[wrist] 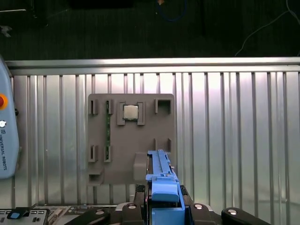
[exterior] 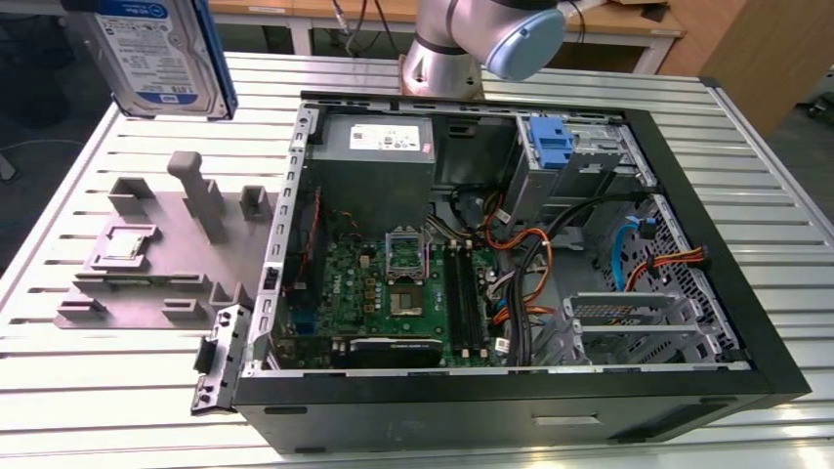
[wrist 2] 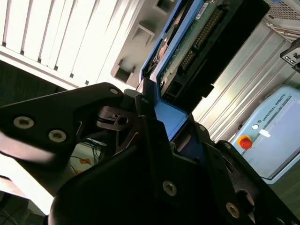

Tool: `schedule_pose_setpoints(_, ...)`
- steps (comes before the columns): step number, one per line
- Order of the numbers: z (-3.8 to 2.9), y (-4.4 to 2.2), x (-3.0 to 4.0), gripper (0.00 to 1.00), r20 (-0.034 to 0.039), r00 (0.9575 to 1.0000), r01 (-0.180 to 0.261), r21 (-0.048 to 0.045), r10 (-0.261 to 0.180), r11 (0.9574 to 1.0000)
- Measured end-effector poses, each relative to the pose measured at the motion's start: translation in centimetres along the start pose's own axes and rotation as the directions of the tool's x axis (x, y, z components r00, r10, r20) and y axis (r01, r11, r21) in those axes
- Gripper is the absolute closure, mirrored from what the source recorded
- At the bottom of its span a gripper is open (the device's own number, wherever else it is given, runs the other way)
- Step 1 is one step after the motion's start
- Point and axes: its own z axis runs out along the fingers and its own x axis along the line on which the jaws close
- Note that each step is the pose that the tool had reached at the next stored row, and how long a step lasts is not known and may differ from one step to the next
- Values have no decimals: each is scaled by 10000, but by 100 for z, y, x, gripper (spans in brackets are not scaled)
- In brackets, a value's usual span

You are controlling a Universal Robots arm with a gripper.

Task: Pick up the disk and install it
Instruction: 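Pick up the disk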

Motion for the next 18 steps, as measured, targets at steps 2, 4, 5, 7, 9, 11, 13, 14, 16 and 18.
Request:
schedule_pose_setpoints(2, 1, -33, -1, 63, 1, 10000, -12, 1, 12, 10000)
schedule_pose_setpoints(4, 0, -62, -1, 63, 0, 10000, -21, 1, 21, 10000)
schedule_pose_setpoints(5, 0, -75, 0, 63, 0, 10000, -26, 1, 26, 10000)
schedule_pose_setpoints(7, 0, -84, 10, 63, -2, 10000, -39, 1, 39, 10000)
schedule_pose_setpoints(9, -1, -87, 26, 63, -11, 10000, -46, 1, 46, 10000)
schedule_pose_setpoints(11, -1, -88, 46, 63, -21, 10000, -50, 2, 50, 10000)
schedule_pose_setpoints(13, -1, -90, 73, 63, -33, 10000, -56, 3, 56, 10000)
schedule_pose_setpoints(14, -2, -91, 89, 63, -40, 10000, -59, 3, 59, 10000)
schedule_pose_setpoints(16, -2, -93, 118, 63, -53, 10000, -64, 5, 64, 10000)
schedule_pose_setpoints(18, -3, -96, 147, 63, -67, 10000, -69, 4, 69, 10000)
